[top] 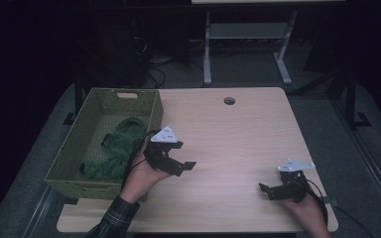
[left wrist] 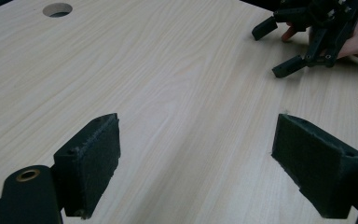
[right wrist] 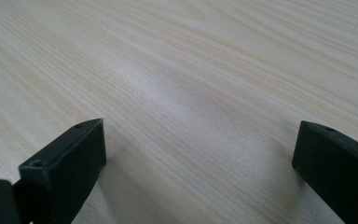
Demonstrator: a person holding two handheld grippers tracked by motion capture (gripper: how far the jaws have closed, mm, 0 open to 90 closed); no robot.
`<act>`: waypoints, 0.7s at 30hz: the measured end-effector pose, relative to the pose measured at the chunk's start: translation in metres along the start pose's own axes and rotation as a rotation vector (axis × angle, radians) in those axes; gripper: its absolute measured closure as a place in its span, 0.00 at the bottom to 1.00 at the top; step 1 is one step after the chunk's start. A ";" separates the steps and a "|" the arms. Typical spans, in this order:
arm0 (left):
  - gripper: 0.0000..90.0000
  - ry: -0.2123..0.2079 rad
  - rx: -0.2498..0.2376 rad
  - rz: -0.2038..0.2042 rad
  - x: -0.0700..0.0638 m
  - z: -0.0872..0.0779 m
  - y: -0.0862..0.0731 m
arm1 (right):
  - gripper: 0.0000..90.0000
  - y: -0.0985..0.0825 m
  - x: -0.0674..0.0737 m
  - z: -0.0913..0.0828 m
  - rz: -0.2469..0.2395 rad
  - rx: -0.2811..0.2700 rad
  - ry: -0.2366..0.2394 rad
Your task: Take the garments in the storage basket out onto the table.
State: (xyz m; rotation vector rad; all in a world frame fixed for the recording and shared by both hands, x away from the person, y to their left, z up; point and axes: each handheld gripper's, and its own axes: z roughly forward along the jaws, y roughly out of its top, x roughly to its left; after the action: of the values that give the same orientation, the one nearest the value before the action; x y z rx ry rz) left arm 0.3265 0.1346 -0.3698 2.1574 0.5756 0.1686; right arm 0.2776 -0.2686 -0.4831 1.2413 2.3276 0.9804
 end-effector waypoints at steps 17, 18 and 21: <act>0.16 0.046 -0.016 0.002 0.019 -0.020 0.008 | 0.03 0.000 0.000 0.000 0.000 0.000 0.000; 0.16 0.046 -0.016 0.002 0.019 -0.020 0.008 | 0.03 0.000 0.000 0.000 0.000 0.000 0.000; 0.16 0.051 -0.019 -0.004 0.023 -0.024 0.008 | 0.03 0.000 0.000 0.000 -0.004 -0.002 -0.001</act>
State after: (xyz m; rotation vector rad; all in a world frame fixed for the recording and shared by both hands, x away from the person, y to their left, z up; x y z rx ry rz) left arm 0.3417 0.1583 -0.3514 2.1384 0.6043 0.2264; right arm 0.2778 -0.2687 -0.4832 1.2353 2.3268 0.9809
